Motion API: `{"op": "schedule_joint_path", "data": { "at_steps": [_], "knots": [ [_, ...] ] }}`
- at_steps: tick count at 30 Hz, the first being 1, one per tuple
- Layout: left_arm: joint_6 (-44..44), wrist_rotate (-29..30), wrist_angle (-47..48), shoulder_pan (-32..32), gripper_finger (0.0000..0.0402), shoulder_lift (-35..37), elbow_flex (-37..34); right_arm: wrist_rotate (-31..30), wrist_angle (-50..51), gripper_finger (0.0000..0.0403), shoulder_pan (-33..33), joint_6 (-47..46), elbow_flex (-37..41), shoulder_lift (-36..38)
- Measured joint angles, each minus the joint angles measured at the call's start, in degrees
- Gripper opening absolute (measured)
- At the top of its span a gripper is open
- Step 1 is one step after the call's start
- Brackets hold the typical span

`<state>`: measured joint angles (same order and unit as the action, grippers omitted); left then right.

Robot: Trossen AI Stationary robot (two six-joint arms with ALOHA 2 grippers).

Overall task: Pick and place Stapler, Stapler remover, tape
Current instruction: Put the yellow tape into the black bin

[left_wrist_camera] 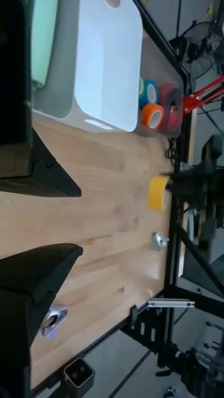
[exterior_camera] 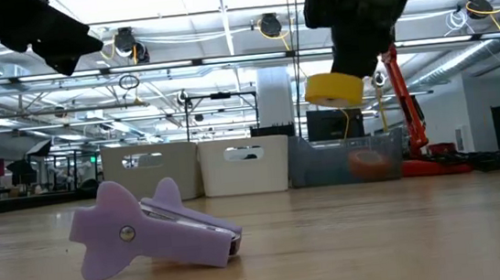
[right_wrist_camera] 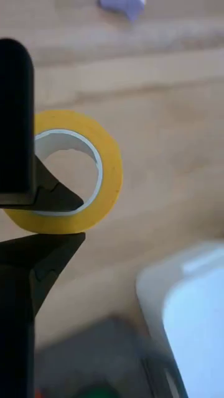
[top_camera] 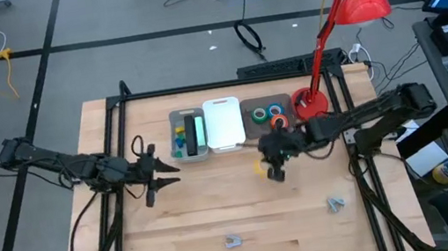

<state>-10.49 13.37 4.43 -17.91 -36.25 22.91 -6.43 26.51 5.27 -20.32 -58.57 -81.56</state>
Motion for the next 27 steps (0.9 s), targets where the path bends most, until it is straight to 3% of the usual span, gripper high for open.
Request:
{"op": "schedule_joint_path", "data": {
  "at_steps": [8,18,27],
  "knots": [
    [-0.61,0.15,-5.38,0.0,0.0131,8.71,-8.21,0.25,-0.58,0.0032,-13.65,8.99,-0.04,0.28],
    [-1.45,2.87,-5.59,0.0,0.0131,15.86,-12.78,0.48,-2.84,0.0032,-29.93,20.53,-0.09,-0.23],
    [-3.57,4.26,-5.57,0.0,0.0131,16.17,-14.64,3.37,-5.75,0.0032,-34.2,28.15,-0.11,-7.34]
  ]
}}
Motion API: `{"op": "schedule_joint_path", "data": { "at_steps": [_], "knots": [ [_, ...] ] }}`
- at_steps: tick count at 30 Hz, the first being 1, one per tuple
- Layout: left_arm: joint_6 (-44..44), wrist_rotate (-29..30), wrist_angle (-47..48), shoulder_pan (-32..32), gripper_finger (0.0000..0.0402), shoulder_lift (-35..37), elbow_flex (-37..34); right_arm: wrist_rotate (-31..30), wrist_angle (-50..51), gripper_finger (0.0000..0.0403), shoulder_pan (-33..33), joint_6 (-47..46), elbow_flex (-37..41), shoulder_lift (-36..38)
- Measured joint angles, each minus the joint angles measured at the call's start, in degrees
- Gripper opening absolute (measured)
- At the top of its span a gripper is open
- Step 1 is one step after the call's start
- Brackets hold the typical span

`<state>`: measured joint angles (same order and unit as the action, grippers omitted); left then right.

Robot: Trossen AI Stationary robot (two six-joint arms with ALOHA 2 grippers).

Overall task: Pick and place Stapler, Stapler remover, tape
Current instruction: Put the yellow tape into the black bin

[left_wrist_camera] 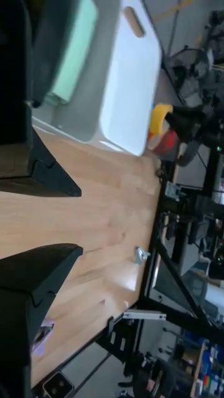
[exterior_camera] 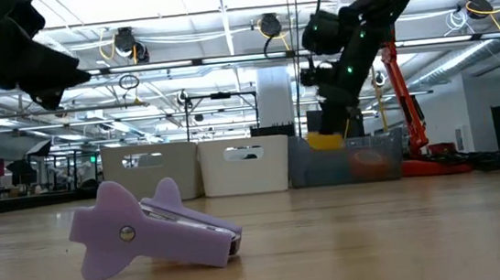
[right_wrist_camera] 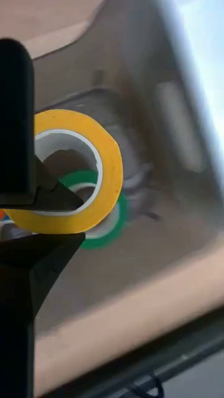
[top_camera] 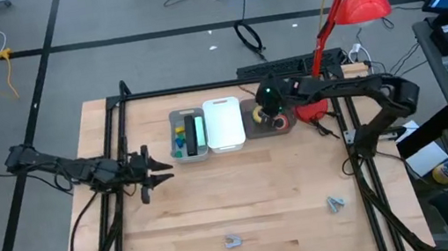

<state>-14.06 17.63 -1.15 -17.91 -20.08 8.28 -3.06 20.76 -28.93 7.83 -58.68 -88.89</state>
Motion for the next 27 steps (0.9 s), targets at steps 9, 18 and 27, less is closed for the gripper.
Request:
{"op": "schedule_joint_path", "data": {
  "at_steps": [9,18,27],
  "knots": [
    [-4.13,1.33,-3.51,0.0,0.0131,-0.02,-2.73,0.31,-1.18,0.0032,0.28,2.76,0.02,-1.6],
    [-4.31,2.13,-3.46,0.0,0.0131,-0.04,-2.73,1.89,-2.0,0.0036,1.88,3.0,0.02,-1.98],
    [-4.31,2.67,-3.3,0.0,0.0131,-0.02,-2.73,3.36,-2.05,0.004,2.49,4.45,0.13,-2.93]
  ]
}}
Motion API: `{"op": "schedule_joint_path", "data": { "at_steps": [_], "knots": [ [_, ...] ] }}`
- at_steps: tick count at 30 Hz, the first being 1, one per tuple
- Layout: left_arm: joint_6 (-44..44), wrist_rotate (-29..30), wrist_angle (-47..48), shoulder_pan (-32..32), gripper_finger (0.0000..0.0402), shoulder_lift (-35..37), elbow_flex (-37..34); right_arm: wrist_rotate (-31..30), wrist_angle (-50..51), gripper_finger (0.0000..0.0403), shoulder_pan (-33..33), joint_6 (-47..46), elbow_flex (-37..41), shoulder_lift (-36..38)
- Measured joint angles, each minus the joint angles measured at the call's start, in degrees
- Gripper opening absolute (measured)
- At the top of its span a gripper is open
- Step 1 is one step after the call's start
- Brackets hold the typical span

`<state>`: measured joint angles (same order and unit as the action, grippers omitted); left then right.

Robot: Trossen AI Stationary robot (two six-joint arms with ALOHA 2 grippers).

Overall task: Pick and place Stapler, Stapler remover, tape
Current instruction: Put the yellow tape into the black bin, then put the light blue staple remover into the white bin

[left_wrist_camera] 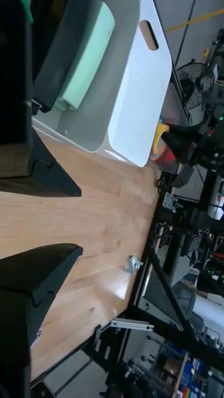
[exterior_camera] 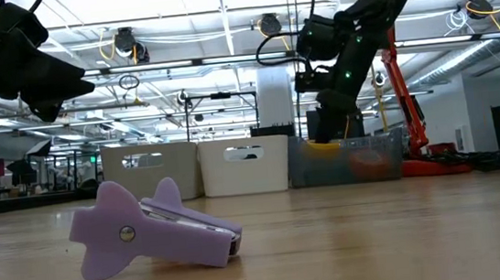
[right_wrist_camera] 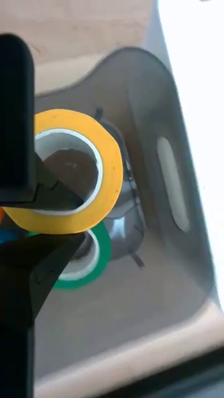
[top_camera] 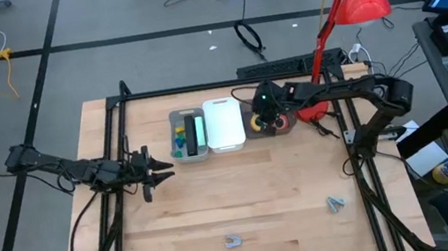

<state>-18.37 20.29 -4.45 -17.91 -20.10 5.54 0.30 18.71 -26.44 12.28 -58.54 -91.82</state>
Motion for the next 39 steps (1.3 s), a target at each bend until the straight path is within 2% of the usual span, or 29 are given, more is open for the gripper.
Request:
{"op": "schedule_joint_path", "data": {
  "at_steps": [22,29,31,35,39],
  "knots": [
    [-0.47,0.77,-0.04,0.0,0.0131,-0.01,0.0,-0.49,2.42,0.016,0.49,2.56,-0.04,1.71],
    [-0.85,0.7,0.13,0.0,0.0131,-0.02,0.0,-9.37,0.84,0.0159,5.0,4.61,-0.21,10.24],
    [-0.88,0.7,0.15,0.0,0.0131,-0.02,0.0,-8.85,3.24,0.0155,6.87,1.48,-0.1,13.35],
    [-0.84,0.55,0.39,0.0,0.0131,-0.02,0.0,-4.13,8.49,0.0151,11.64,-9.55,-0.11,18.27],
    [-0.26,0.57,0.0,0.0,0.0131,-0.02,0.02,-3.4,15.22,0.015,16.83,-18.91,-0.1,20.62]
  ]
}}
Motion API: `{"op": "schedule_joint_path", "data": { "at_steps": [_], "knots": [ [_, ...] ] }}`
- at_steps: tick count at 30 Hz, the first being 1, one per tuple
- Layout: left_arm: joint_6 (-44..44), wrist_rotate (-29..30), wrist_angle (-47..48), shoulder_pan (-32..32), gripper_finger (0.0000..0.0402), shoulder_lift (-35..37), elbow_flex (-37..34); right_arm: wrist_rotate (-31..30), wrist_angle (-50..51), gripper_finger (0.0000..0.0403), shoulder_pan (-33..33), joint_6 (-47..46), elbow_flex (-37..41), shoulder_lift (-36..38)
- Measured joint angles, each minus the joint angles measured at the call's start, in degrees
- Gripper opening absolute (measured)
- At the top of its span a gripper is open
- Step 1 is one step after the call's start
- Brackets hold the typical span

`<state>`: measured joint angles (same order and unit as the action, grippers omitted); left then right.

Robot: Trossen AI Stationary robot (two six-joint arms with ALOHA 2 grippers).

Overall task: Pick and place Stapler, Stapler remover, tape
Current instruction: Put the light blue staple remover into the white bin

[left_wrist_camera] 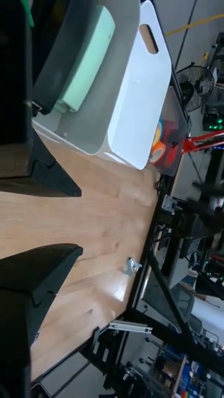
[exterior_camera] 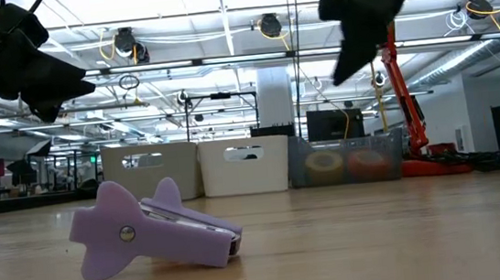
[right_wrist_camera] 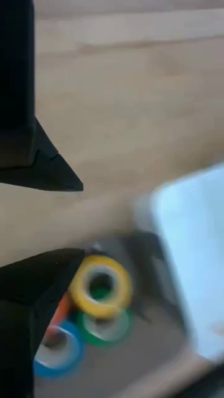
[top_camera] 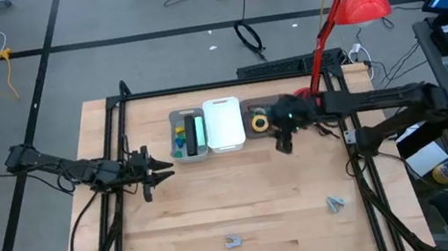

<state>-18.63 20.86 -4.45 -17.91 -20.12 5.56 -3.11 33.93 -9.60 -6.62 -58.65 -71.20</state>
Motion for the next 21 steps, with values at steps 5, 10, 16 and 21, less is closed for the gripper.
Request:
{"op": "schedule_joint_path", "data": {
  "at_steps": [5,10,16,21],
  "knots": [
    [-0.97,-1.52,-0.05,0.0,0.0131,0.0,0.0,5.19,11.49,0.0146,5.6,-13.89,0.02,0.74],
    [-0.56,-5.32,-0.02,0.0,0.0131,0.0,0.0,14.16,24.36,0.0146,10.97,-29.69,0.02,0.72],
    [0.78,-8.19,-0.04,0.0,0.0131,0.0,0.0,19.36,34.88,0.0146,19.3,-41.49,0.04,1.05],
    [0.9,-12.02,-0.04,0.0,0.0131,0.0,0.0,21.31,35.31,0.0146,26.1,-49.93,0.04,1.89]
  ]
}}
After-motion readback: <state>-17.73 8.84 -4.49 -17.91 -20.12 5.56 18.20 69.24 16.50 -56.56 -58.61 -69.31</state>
